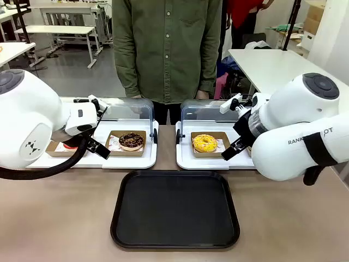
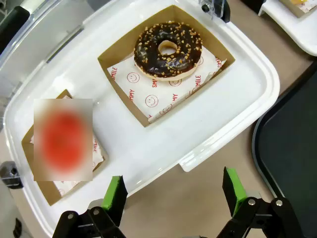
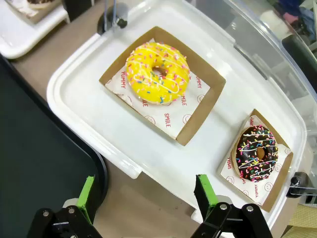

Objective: Move the second donut from the left to the tray.
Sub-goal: Pick up the Paper togo box containing the Donut indicated by the person and place it on the Handle tray.

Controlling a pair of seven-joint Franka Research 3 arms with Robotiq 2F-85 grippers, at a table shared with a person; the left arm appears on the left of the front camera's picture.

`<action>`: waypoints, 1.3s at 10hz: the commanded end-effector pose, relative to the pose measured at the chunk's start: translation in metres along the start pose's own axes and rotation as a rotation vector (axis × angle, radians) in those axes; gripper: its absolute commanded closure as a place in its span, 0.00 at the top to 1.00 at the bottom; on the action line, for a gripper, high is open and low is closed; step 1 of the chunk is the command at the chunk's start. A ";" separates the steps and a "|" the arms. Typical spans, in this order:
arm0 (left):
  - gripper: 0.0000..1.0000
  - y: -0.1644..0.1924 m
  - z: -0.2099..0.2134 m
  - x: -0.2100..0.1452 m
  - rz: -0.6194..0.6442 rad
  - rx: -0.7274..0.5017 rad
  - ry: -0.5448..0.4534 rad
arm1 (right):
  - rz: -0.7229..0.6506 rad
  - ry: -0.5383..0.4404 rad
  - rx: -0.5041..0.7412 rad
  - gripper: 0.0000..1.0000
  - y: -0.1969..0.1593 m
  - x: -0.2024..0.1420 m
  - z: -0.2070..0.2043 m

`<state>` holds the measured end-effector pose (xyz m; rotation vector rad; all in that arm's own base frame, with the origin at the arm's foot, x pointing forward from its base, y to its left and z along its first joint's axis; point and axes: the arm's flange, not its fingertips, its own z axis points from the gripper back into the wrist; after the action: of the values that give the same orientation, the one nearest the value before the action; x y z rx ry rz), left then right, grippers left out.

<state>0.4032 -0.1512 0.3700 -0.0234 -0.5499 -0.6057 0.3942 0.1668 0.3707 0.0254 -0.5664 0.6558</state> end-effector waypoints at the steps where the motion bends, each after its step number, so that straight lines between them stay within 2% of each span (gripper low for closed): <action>1: 1.00 0.000 0.000 0.000 0.000 0.000 0.000 | 0.000 0.000 0.000 1.00 0.000 0.000 0.000; 10: 1.00 0.000 0.000 0.000 0.000 0.000 0.000 | 0.001 0.000 0.000 1.00 0.000 0.000 0.000; 11: 1.00 0.021 0.023 0.024 0.031 -0.058 -0.020 | -0.012 -0.036 0.025 1.00 -0.025 0.021 0.027; 13: 1.00 0.066 0.070 0.055 0.046 -0.150 -0.036 | -0.067 -0.101 0.074 1.00 -0.083 0.035 0.087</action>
<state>0.4256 -0.1420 0.4350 -0.1295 -0.5624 -0.5813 0.4150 0.1378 0.4388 0.0818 -0.6294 0.5989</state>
